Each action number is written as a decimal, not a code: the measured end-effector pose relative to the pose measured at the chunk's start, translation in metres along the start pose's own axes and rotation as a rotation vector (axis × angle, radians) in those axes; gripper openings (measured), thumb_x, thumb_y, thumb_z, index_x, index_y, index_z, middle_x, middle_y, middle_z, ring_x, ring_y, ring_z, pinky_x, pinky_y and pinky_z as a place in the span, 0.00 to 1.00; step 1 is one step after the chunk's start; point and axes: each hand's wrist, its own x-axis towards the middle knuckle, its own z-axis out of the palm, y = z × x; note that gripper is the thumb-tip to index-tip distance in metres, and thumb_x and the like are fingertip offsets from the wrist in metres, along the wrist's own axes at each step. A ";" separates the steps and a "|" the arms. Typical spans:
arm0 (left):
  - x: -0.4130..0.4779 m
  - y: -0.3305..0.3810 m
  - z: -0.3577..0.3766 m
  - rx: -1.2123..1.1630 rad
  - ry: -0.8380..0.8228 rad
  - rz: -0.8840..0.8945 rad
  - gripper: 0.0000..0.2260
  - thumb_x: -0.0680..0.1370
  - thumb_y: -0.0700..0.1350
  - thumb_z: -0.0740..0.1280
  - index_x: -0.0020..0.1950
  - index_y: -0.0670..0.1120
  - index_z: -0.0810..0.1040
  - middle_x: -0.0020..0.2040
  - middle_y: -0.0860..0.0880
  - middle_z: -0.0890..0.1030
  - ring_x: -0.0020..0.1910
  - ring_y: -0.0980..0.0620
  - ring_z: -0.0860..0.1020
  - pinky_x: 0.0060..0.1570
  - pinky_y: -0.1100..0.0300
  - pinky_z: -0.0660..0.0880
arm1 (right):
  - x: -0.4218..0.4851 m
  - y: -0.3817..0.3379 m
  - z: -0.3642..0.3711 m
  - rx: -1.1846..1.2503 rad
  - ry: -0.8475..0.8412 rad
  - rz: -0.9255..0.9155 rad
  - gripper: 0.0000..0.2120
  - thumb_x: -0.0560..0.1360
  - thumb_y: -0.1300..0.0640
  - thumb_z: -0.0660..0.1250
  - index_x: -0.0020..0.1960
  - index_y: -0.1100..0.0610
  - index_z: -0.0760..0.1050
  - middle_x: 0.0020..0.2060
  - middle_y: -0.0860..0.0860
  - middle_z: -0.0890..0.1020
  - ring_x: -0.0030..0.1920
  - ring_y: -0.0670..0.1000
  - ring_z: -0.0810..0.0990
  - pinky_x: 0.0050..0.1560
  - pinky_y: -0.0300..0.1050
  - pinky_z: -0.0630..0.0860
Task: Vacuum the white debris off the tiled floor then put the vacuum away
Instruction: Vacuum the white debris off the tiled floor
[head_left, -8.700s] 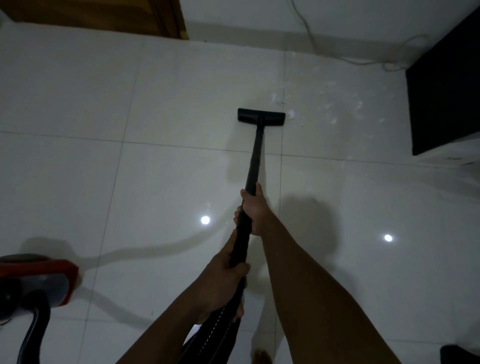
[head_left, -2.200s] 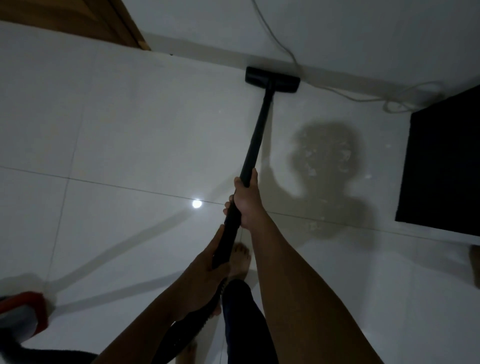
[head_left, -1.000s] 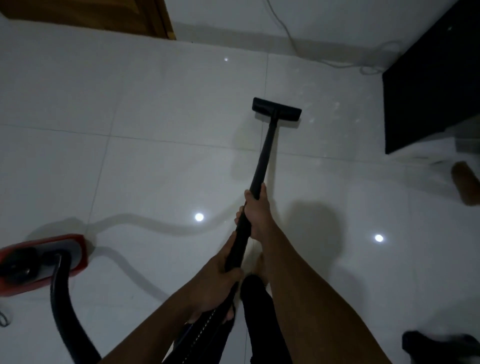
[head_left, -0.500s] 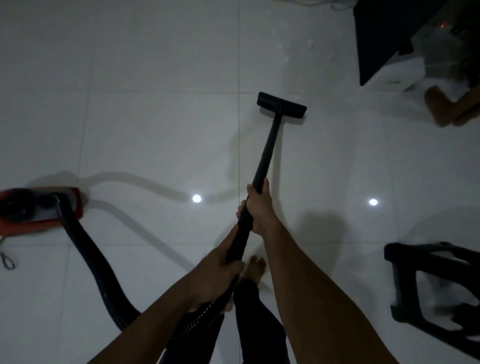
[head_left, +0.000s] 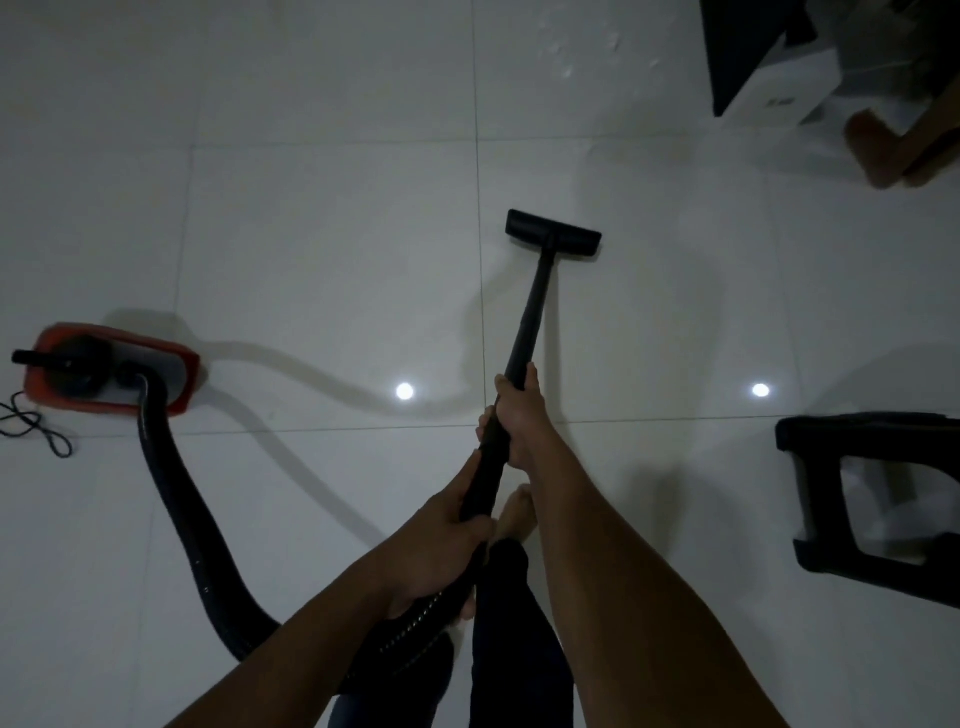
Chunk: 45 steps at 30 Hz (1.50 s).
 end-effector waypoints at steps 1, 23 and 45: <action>0.001 -0.002 0.003 -0.005 0.002 -0.003 0.34 0.81 0.40 0.60 0.76 0.70 0.50 0.42 0.49 0.79 0.34 0.49 0.78 0.42 0.51 0.78 | 0.000 0.003 -0.003 -0.005 0.001 0.007 0.32 0.85 0.53 0.62 0.80 0.35 0.50 0.32 0.54 0.72 0.29 0.49 0.73 0.30 0.44 0.77; 0.136 0.127 0.004 -0.044 0.094 -0.031 0.34 0.81 0.40 0.59 0.74 0.72 0.49 0.41 0.43 0.82 0.35 0.40 0.76 0.37 0.48 0.78 | 0.112 -0.154 -0.033 -0.090 -0.066 0.043 0.31 0.84 0.53 0.61 0.80 0.33 0.51 0.33 0.54 0.72 0.30 0.50 0.74 0.32 0.45 0.78; 0.253 0.304 -0.102 -0.148 0.015 -0.003 0.35 0.82 0.38 0.56 0.74 0.73 0.47 0.38 0.38 0.79 0.24 0.45 0.75 0.26 0.54 0.77 | 0.208 -0.366 0.026 -0.155 -0.039 0.040 0.32 0.84 0.54 0.61 0.80 0.33 0.50 0.33 0.54 0.72 0.30 0.50 0.73 0.33 0.46 0.78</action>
